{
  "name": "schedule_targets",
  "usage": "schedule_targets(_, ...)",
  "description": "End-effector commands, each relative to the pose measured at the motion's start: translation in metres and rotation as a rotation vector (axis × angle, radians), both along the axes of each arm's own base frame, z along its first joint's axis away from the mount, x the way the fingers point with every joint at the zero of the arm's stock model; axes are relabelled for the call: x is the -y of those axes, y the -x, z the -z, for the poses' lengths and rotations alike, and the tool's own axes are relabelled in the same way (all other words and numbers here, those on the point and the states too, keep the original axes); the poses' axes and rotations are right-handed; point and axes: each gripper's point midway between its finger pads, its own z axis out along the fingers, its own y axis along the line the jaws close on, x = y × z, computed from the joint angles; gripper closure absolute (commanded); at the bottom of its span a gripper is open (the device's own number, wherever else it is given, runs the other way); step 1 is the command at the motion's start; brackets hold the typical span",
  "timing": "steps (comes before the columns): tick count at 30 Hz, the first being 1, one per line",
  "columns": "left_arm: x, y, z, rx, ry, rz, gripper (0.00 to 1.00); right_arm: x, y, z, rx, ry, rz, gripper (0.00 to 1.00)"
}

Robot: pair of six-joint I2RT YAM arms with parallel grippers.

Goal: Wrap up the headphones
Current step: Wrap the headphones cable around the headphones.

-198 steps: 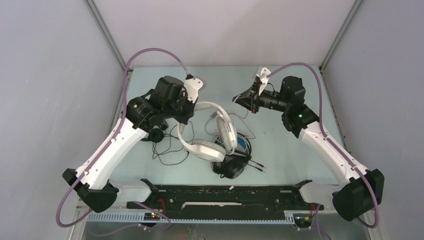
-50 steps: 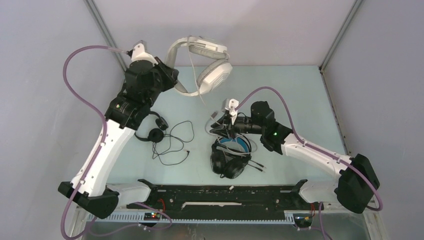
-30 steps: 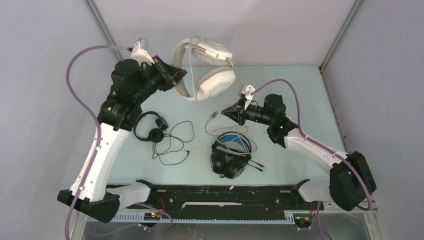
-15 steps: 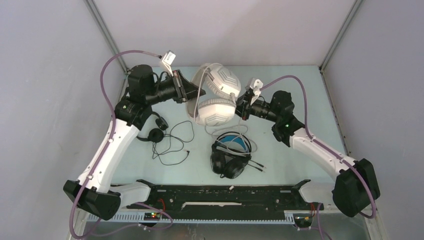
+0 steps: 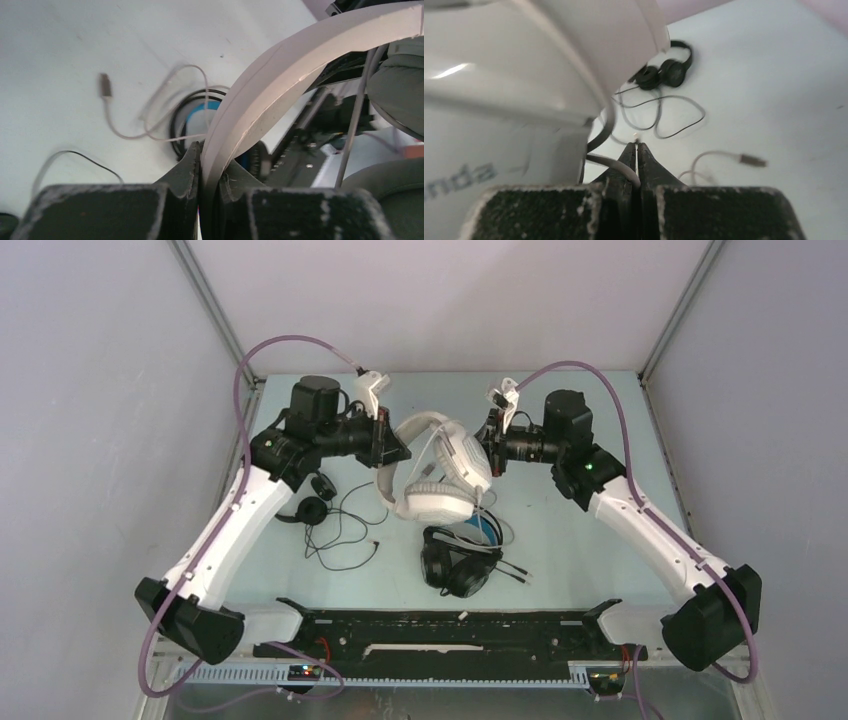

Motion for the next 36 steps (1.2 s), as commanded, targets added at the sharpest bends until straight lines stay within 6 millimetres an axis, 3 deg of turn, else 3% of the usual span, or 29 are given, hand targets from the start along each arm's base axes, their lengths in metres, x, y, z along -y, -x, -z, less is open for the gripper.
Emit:
schedule_targets(1, -0.016, 0.027, -0.026, 0.323, -0.141, 0.141, 1.00, 0.013, -0.004, -0.021, -0.117, -0.007, 0.039, 1.00)
schedule_targets(5, -0.021, 0.024, -0.028, 0.486, -0.223, 0.228, 1.00, 0.012, 0.011, -0.025, -0.209, -0.038, -0.032, 1.00)
schedule_targets(10, -0.015, 0.037, -0.028, 0.582, -0.253, 0.400, 1.00, 0.003, 0.030, -0.028, -0.345, -0.073, -0.134, 0.99)
schedule_targets(16, -0.022, 0.029, -0.017, 0.606, -0.333, 0.418, 1.00, -0.002, 0.037, -0.016, -0.444, -0.043, -0.088, 1.00)
schedule_targets(22, -0.034, 0.021, -0.009, 0.653, -0.444, 0.427, 1.00, 0.012, 0.042, -0.017, -0.559, -0.043, -0.036, 1.00)
schedule_targets(31, -0.048, -0.004, -0.022, 0.873, -0.619, 0.381, 1.00, 0.014, 0.082, -0.059, -0.551, -0.114, -0.177, 1.00)
schedule_targets(36, -0.048, -0.014, -0.032, 1.024, -0.659, 0.370, 1.00, 0.017, 0.083, -0.065, -0.640, -0.138, -0.133, 1.00)
